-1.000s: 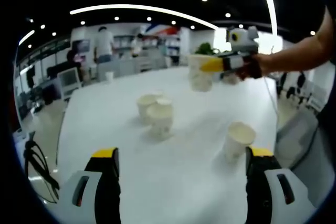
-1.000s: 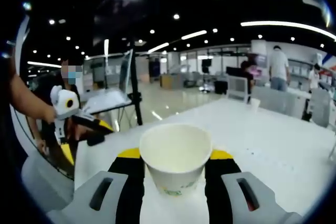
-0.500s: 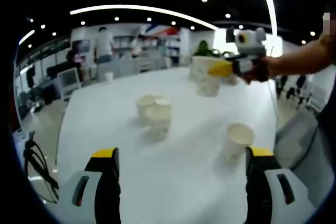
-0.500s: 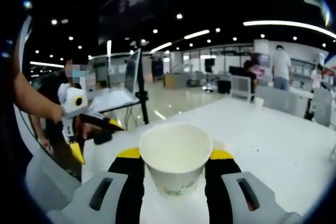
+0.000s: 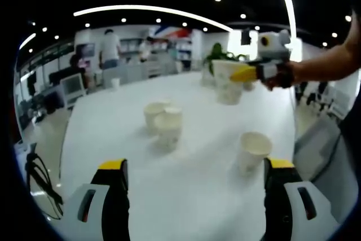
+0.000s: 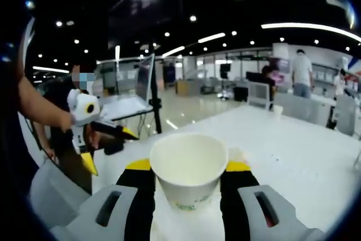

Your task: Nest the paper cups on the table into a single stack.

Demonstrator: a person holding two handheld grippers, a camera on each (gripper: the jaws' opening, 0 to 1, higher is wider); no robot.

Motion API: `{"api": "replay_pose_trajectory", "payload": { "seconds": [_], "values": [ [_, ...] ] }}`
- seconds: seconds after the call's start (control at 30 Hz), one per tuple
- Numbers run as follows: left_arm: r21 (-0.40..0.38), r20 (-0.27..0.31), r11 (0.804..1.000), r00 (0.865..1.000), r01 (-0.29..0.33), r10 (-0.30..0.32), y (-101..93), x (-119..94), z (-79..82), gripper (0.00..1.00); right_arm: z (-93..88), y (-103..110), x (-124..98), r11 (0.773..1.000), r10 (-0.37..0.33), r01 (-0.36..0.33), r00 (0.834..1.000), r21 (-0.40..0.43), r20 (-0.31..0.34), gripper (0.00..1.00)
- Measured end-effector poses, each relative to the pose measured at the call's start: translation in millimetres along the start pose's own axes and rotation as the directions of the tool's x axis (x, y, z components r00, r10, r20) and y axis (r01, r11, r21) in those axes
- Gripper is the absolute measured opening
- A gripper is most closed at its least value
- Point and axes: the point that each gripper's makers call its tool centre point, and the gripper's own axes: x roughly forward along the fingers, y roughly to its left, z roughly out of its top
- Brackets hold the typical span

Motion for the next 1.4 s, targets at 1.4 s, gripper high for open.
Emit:
{"api": "replay_pose_trajectory", "payload": {
  "seconds": [1.4],
  "values": [
    [0.01, -0.049, 1.0, 0.999, 0.02, -0.02, -4.7, -2.3, -8.6, 1.0, 6.9, 62.9, -36.6, 0.996, 0.085, -0.084, 0.996, -0.02, 0.026, 0.42]
  ]
}}
